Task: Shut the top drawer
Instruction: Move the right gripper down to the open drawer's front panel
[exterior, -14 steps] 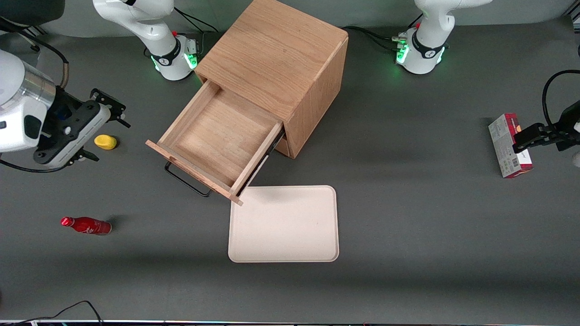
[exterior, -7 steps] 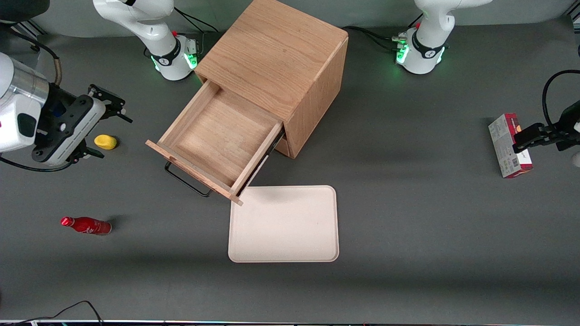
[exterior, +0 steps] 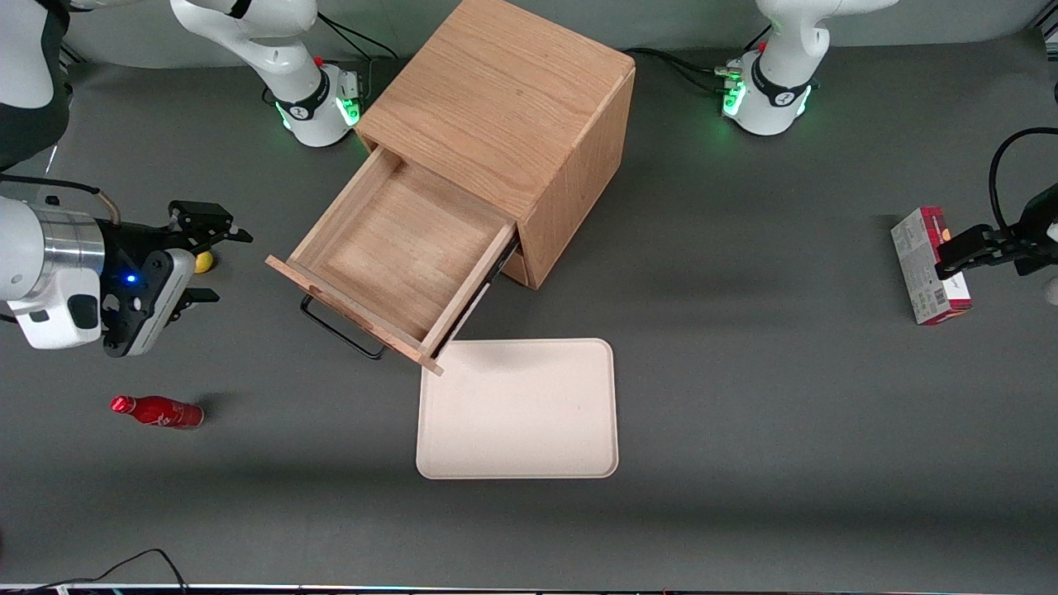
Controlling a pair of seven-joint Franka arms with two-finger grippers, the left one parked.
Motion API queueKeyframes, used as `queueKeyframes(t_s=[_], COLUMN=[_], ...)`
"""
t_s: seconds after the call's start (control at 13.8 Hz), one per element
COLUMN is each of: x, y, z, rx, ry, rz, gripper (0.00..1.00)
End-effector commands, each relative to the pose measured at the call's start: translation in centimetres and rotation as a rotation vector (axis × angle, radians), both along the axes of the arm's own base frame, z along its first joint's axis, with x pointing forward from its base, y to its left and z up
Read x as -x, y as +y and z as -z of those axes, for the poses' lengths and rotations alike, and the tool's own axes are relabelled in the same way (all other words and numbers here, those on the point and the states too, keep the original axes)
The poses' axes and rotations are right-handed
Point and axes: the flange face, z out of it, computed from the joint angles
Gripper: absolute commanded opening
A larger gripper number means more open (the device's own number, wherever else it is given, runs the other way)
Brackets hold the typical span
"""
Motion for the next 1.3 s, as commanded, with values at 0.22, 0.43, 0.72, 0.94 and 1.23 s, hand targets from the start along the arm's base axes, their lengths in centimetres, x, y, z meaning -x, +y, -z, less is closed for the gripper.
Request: queueKeyframes(t_s=[0.22, 0.43, 0.72, 0.94, 1.23], x=[-0.3, -2.9, -4.0, -4.1, -4.0], y=[0.6, 1.5, 2.8, 3.4, 3.9], z=[-2.0, 4.3, 11.5, 14.9, 17.2], rx=[-0.006, 0.052, 0.070, 0.091, 0.092], ry=[-0.044, -0.002, 0.019, 0.045, 0.040], rz=[0.077, 0.082, 0.095, 0.162, 0.188], gripper=[1.00, 1.00, 1.00, 1.00, 1.00])
